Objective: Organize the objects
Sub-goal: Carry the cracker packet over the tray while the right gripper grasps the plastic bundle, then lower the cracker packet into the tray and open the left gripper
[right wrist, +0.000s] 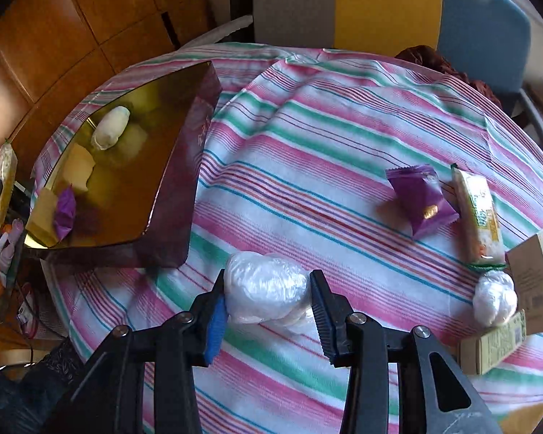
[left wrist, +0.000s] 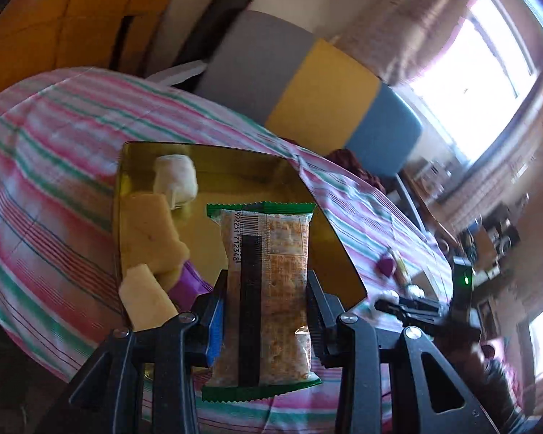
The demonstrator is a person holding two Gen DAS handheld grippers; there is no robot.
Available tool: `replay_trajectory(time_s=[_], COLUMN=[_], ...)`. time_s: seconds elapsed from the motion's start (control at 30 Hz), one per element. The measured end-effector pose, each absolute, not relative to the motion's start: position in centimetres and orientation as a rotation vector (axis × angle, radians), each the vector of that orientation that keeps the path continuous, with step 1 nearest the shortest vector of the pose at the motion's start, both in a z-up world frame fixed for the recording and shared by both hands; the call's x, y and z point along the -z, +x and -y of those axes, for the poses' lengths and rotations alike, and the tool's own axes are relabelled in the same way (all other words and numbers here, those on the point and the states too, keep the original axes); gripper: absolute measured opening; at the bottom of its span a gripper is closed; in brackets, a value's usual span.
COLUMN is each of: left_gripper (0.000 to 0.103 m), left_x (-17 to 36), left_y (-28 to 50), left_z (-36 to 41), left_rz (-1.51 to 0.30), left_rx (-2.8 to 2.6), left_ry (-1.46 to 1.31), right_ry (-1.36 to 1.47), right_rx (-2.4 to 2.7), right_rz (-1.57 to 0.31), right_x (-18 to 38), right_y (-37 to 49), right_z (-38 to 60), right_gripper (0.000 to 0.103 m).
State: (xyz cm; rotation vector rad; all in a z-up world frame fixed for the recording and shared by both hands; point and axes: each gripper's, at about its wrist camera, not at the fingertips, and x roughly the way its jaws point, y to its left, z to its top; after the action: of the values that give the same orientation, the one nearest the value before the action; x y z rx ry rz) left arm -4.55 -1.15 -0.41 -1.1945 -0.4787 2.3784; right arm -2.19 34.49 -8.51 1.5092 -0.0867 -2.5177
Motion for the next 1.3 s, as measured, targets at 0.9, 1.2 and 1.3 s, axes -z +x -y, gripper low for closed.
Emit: replay_trajectory(time_s=[0.9, 1.2, 1.3], left_gripper=[0.038, 0.047, 0.047], left_x=[8.4, 9.6, 8.5], left_y=[-24.1, -25.0, -24.2], left_z=[-4.0, -2.8, -3.1], left_rz=[0.485, 0.523, 0.451], left_rx=[-2.524, -2.547, -2.569], left_ry=[-1.653, -1.696, -1.644], right_ry=[1.408, 1.414, 1.423], right_rx=[2.543, 2.542, 2.547], right_rz=[0.144, 0.161, 0.158], right_x=[7.8, 7.8, 8.0], right_y=[-2.3, -2.4, -2.5], right_z=[-36.0, -36.1, -36.2], right_gripper=[0.038, 0.038, 0.039])
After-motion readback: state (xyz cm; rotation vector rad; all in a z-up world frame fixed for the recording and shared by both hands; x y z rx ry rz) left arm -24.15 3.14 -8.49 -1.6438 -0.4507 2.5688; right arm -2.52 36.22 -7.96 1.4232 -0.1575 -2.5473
